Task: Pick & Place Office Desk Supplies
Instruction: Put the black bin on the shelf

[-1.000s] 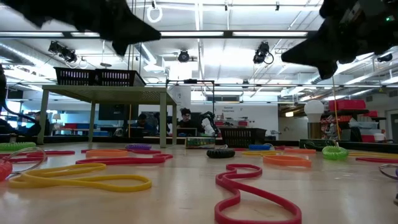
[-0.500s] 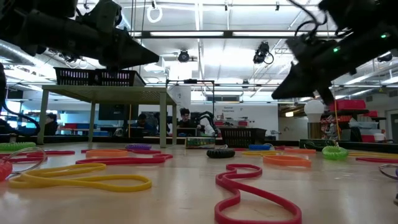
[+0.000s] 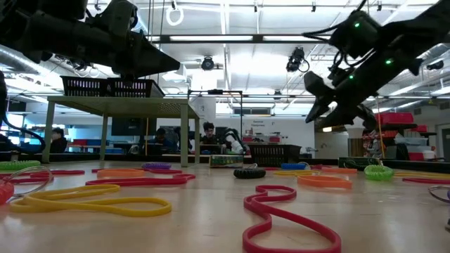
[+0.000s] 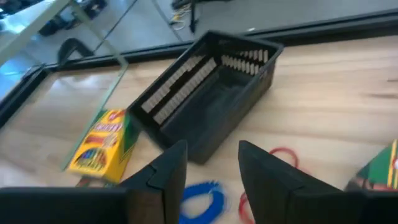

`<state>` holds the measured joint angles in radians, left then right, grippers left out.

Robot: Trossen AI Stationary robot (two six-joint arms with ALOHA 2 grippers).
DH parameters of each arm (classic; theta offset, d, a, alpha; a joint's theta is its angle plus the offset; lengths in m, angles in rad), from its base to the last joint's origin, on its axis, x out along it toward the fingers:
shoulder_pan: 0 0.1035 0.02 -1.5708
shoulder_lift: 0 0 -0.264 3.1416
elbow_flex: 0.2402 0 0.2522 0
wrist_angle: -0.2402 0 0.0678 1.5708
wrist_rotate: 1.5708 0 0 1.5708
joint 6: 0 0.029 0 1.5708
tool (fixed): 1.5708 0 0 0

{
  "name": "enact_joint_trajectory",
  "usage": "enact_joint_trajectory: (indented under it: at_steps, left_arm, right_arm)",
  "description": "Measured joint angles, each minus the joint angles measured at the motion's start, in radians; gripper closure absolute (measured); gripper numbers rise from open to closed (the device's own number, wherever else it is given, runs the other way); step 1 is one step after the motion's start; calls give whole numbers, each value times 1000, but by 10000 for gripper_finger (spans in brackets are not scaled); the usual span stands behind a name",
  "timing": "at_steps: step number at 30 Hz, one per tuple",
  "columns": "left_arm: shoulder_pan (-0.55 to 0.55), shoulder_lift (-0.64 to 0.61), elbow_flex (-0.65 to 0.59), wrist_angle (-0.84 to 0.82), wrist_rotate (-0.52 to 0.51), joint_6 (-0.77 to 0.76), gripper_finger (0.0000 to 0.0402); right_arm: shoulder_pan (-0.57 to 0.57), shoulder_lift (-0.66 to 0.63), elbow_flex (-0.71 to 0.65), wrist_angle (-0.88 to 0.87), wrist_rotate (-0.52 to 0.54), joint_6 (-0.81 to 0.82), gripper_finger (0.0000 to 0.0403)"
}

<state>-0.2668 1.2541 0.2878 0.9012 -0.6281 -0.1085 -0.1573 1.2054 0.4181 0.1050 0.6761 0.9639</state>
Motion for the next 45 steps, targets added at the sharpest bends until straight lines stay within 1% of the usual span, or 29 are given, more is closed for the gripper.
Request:
enact_joint_trajectory:
  at_steps: [4,9,12,14,20,23,27,31,34,37,39,45]
  left_arm:
    - [0,0,0,0,0,0,392]
    - [0,0,0,0,1,0,392]
    - [0,0,0,0,1,0,392]
    - [0,0,0,0,1,0,392]
    - [0,0,1,-1,1,0,392]
    - [0,0,1,-1,1,0,392]
    - [0,0,1,-1,1,0,392]
    - [0,0,1,0,1,0,392]
    - [0,0,1,0,1,0,392]
    - [0,0,1,0,1,0,392]
    - [0,0,1,0,1,0,392]
    - [0,0,1,-6,1,0,392]
  right_arm:
    - [-75,91,84,-14,-67,-39,245]
    - [-161,238,236,-185,-111,-55,245]
    - [-214,310,306,-253,-155,-59,245]
    - [-237,348,336,-259,-186,-56,245]
    - [-279,407,364,-235,-288,-34,252]
    - [-286,414,363,-244,-315,-10,269]
    - [-286,414,363,-268,-323,34,301]
    - [-286,414,363,-260,-356,47,335]
    - [-279,403,362,-240,-353,47,364]
    - [-259,370,362,-219,-313,38,388]
    - [-244,342,362,-208,-299,4,392]
    - [-180,226,362,-211,-266,-55,387]
